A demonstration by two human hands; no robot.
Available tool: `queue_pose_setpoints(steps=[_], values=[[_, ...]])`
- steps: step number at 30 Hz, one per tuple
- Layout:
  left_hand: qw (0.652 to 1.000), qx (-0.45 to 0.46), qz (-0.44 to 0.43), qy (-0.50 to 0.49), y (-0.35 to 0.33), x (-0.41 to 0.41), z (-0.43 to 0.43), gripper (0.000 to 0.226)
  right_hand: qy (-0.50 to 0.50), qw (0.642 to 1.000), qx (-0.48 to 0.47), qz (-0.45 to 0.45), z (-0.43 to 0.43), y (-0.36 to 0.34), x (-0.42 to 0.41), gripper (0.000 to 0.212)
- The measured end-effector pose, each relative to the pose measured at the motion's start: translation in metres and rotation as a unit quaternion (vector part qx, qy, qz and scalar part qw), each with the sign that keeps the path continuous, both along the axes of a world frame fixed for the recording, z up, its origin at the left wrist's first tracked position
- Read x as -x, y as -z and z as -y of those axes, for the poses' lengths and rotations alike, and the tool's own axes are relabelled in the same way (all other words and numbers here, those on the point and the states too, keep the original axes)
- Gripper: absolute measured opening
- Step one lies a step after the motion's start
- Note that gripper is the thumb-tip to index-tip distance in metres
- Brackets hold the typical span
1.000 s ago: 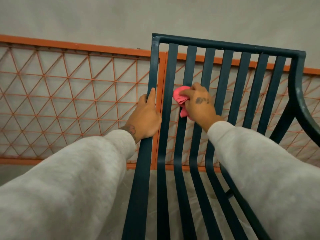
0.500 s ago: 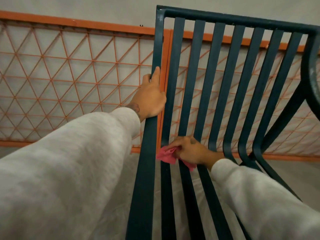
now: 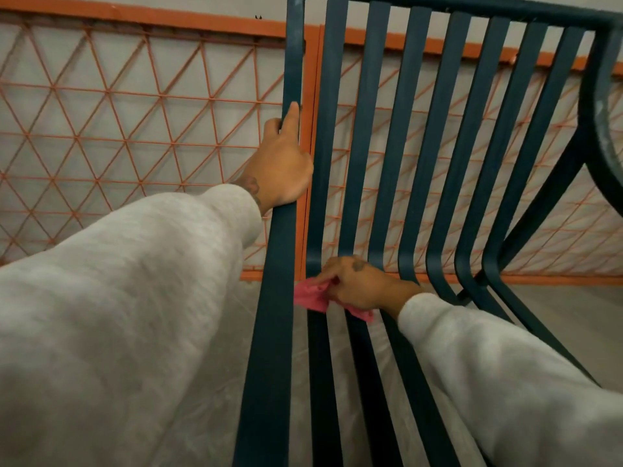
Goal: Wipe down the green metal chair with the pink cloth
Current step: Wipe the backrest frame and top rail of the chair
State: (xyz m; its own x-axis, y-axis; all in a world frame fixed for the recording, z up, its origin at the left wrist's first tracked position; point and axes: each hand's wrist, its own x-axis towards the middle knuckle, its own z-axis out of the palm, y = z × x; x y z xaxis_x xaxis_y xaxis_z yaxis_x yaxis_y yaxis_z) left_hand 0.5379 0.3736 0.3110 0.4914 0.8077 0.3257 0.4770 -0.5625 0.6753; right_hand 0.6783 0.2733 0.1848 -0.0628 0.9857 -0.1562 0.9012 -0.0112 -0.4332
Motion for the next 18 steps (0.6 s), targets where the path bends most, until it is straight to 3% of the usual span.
queue_pose_setpoints(steps=[4,12,18], values=[[1.0,-0.001,-0.005,0.002,0.0,0.001,0.001,0.072,0.055,0.996,-0.04,0.053,-0.019,0.016,0.007,0.032],[1.0,-0.004,-0.002,0.002,0.0,0.001,0.003,0.072,-0.052,0.997,0.02,0.055,0.017,0.007,0.007,0.037],[1.0,-0.002,-0.004,0.002,-0.001,0.002,0.004,0.073,0.077,0.995,-0.044,0.051,-0.022,0.017,0.009,0.03]])
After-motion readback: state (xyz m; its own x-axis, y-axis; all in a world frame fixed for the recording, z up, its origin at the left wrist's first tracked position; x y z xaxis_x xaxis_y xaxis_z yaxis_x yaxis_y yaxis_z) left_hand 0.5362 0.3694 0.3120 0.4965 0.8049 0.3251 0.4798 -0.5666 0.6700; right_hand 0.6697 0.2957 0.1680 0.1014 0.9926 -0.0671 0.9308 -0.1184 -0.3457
